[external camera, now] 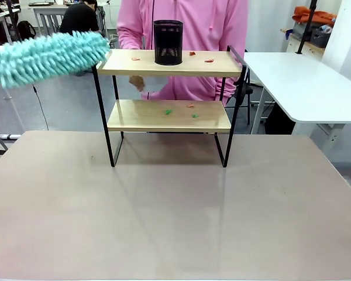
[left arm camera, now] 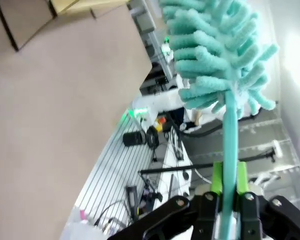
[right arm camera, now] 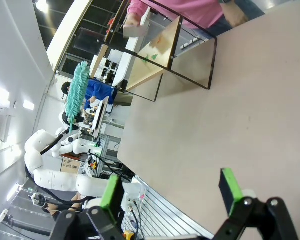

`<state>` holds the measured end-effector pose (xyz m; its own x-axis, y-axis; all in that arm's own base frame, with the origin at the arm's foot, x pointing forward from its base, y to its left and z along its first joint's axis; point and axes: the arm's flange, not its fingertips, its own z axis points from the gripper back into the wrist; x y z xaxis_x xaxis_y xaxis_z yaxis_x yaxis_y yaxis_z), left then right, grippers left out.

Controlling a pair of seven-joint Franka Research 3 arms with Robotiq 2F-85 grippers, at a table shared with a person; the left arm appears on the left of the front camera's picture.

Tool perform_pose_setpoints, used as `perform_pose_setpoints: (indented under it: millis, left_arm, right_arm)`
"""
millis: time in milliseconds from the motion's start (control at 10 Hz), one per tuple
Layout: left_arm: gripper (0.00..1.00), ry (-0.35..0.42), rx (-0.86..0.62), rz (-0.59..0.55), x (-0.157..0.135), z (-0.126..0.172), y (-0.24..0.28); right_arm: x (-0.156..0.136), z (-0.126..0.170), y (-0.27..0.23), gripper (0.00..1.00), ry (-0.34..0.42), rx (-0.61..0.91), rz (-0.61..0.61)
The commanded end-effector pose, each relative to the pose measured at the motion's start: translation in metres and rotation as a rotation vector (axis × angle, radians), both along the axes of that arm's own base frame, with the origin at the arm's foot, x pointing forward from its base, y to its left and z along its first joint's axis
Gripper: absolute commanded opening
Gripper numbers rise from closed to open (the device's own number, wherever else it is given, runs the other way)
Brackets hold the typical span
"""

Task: Clean the shelf.
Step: Pick up the Duster from the human, then clean the specific tier of the Shelf with the Duster once objects are removed.

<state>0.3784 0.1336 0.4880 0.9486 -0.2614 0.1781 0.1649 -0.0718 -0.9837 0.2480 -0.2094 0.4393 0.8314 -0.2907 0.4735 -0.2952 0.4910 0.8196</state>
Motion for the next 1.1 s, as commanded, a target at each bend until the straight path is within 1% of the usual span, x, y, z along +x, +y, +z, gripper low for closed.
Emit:
perform_pose_setpoints:
  millis: [0, 100, 200, 1000]
  left_arm:
    - [0.12, 0.026, -0.004, 0.039, -0.022, 0.007, 0.075]
    - [0.12, 0.016, 0.037, 0.096, -0.022, 0.002, 0.075]
    - [0.12, 0.024, 0.01, 0.007, -0.009, -0.011, 0.008]
    - [0.12, 0.024, 0.01, 0.007, -0.009, -0.011, 0.008]
  right_arm:
    - [0.003, 0.002, -0.001, 1.0, -0.035, 0.003, 0.002]
    - [0.003, 0.002, -0.001, 1.0, -0.035, 0.003, 0.002]
    - [0.003, 0.002, -0.001, 1.0, -0.035, 0.003, 0.002]
    - [0.003, 0.002, -0.001, 1.0, -0.035, 0.003, 0.002]
